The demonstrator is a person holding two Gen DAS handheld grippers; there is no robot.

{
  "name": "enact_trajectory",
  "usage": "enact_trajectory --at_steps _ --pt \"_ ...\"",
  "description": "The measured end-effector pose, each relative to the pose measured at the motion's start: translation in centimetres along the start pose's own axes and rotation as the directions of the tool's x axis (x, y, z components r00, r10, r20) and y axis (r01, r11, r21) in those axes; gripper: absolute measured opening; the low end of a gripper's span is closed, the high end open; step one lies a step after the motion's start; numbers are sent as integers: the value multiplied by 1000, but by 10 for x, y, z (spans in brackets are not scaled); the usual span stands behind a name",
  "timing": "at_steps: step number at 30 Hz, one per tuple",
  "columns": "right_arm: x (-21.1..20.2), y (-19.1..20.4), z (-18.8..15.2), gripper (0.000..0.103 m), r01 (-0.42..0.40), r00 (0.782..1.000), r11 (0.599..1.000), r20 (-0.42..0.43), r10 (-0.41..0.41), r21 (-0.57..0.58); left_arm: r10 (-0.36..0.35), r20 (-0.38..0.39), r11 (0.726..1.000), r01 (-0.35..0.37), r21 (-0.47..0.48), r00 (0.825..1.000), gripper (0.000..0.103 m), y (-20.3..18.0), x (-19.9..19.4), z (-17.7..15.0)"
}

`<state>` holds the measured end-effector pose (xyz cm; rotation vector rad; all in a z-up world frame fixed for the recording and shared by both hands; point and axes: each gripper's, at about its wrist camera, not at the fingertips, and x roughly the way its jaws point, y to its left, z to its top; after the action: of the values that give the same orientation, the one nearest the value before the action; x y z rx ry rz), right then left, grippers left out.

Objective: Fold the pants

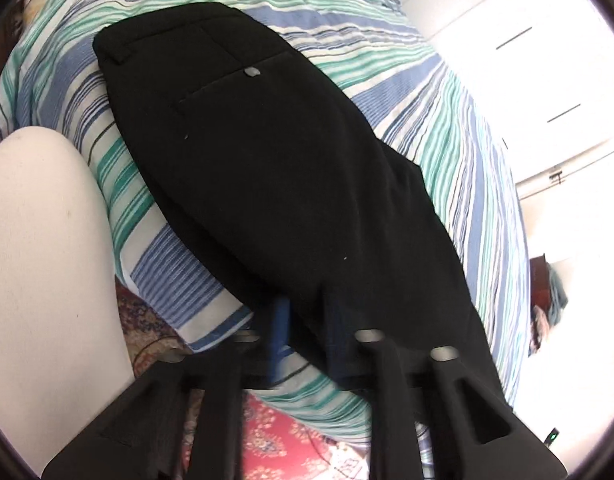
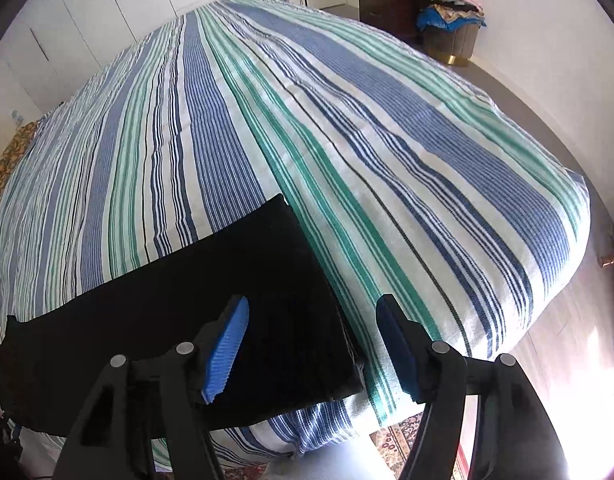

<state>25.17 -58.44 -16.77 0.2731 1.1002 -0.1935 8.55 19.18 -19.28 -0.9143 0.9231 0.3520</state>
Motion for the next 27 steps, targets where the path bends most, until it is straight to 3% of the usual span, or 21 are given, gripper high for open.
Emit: enact_trajectory --at_steps 4,6,7,8,10,12,16,20,24,27 --pt "-33 -6 -5 66 53 987 998 150 -58 35 55 18 998 -56 34 998 8 -6 -5 -1" --pt "-60 -2 -9 67 91 957 995 275 -98 39 95 24 993 -97 70 995 9 -12 -7 -2" --pt "-74 3 -13 73 105 935 994 337 -112 39 122 21 989 -124 85 992 10 -15 -6 -3" --pt "-87 8 -18 81 109 915 993 386 -115 36 160 20 983 -161 93 987 18 -17 -6 -4" --pt "-107 23 -27 84 94 888 995 449 -94 22 232 40 966 -235 110 972 32 -21 -11 -12" --pt "-118 44 -35 84 71 878 997 476 -53 -19 258 73 954 -266 136 963 69 -27 -24 -17" --pt "-124 88 -57 91 31 874 994 485 24 -106 238 237 925 -294 239 942 78 -47 -61 -37" --pt "-107 130 -72 92 11 894 978 441 83 -207 149 385 877 -301 374 911 94 -76 -74 -42" --pt "-87 152 -79 92 -85 897 963 402 186 -255 55 304 844 -207 495 951 94 -99 -39 -26" --pt "-70 161 -85 92 -106 913 956 353 202 -272 115 250 810 -237 537 961 94 -102 2 -19"
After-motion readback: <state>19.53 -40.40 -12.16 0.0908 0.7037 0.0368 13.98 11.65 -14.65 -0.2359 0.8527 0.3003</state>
